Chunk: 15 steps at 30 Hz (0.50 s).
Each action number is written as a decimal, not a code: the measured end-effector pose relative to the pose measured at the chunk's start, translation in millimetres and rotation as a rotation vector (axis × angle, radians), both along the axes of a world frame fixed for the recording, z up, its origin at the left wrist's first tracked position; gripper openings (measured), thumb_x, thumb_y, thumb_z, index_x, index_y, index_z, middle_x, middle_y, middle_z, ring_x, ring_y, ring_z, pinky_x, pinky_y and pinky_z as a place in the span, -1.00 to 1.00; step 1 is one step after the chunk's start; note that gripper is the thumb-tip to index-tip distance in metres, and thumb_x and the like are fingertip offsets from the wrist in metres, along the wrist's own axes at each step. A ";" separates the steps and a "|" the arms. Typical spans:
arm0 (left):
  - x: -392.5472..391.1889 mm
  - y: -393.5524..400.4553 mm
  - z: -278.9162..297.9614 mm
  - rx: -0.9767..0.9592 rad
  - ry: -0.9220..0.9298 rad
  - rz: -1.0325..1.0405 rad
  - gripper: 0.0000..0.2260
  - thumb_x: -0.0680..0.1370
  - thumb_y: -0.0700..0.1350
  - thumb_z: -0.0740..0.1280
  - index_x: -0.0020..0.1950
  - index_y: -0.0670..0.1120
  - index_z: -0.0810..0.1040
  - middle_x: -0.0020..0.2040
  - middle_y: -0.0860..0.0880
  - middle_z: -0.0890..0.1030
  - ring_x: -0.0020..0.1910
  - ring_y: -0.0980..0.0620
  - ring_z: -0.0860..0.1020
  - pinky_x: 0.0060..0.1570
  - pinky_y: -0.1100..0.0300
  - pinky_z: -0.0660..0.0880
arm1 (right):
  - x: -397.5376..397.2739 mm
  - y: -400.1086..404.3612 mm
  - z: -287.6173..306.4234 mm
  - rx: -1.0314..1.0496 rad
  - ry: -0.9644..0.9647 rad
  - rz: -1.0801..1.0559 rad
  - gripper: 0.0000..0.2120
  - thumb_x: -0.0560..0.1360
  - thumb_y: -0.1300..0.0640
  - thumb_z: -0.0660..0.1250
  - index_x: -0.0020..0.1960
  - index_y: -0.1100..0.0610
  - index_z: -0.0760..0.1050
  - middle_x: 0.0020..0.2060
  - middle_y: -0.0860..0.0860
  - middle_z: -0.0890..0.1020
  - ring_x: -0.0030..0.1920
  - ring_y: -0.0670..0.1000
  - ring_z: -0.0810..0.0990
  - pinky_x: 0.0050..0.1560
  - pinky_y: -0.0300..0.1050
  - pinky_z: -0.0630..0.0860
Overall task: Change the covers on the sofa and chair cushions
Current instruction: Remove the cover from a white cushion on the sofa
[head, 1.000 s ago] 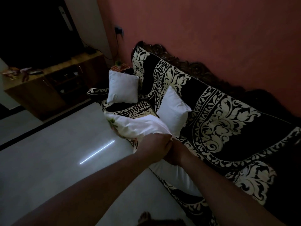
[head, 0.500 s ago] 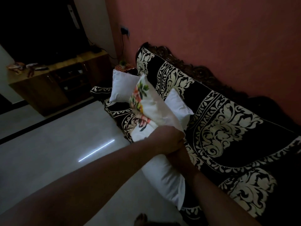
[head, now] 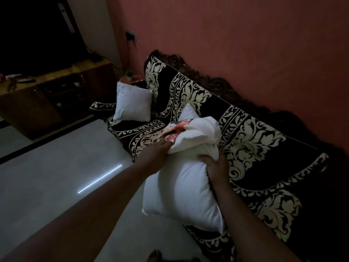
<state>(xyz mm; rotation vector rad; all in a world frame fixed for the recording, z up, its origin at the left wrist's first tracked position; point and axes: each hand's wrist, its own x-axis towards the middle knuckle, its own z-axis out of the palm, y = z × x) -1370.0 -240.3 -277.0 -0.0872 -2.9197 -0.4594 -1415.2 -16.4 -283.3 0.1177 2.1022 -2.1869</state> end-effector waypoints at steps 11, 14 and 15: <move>25.0 14.7 -9.2 0.043 -0.035 -0.111 -0.68 0.60 0.08 0.27 0.32 0.02 0.51 0.19 -0.07 0.61 0.15 -0.16 0.56 0.05 0.03 0.41 | -16.8 13.6 -3.0 0.024 -0.044 -0.030 -0.90 0.54 0.10 0.45 0.03 0.09 0.61 -0.15 -0.04 0.68 -0.16 -0.08 0.64 -0.21 -0.22 0.50; 30.2 20.8 -11.8 0.124 -0.122 -0.072 -0.23 0.46 0.53 0.15 0.53 0.09 0.29 0.49 -0.01 0.36 0.46 -0.09 0.33 0.38 -0.11 0.32 | -16.7 8.8 -4.2 0.037 -0.024 0.005 -0.81 0.49 0.27 0.46 0.06 0.06 0.63 -0.16 -0.11 0.69 -0.26 -0.24 0.63 -0.26 -0.39 0.52; 34.7 30.7 -12.5 0.164 -0.191 -0.112 -0.03 0.36 0.62 0.13 0.61 0.09 0.14 0.60 0.00 0.20 0.56 -0.05 0.17 0.49 -0.14 0.21 | -16.6 5.7 -3.0 0.056 -0.011 0.006 -0.80 0.48 0.28 0.44 0.05 0.04 0.63 -0.15 -0.12 0.70 -0.22 -0.22 0.65 -0.24 -0.39 0.53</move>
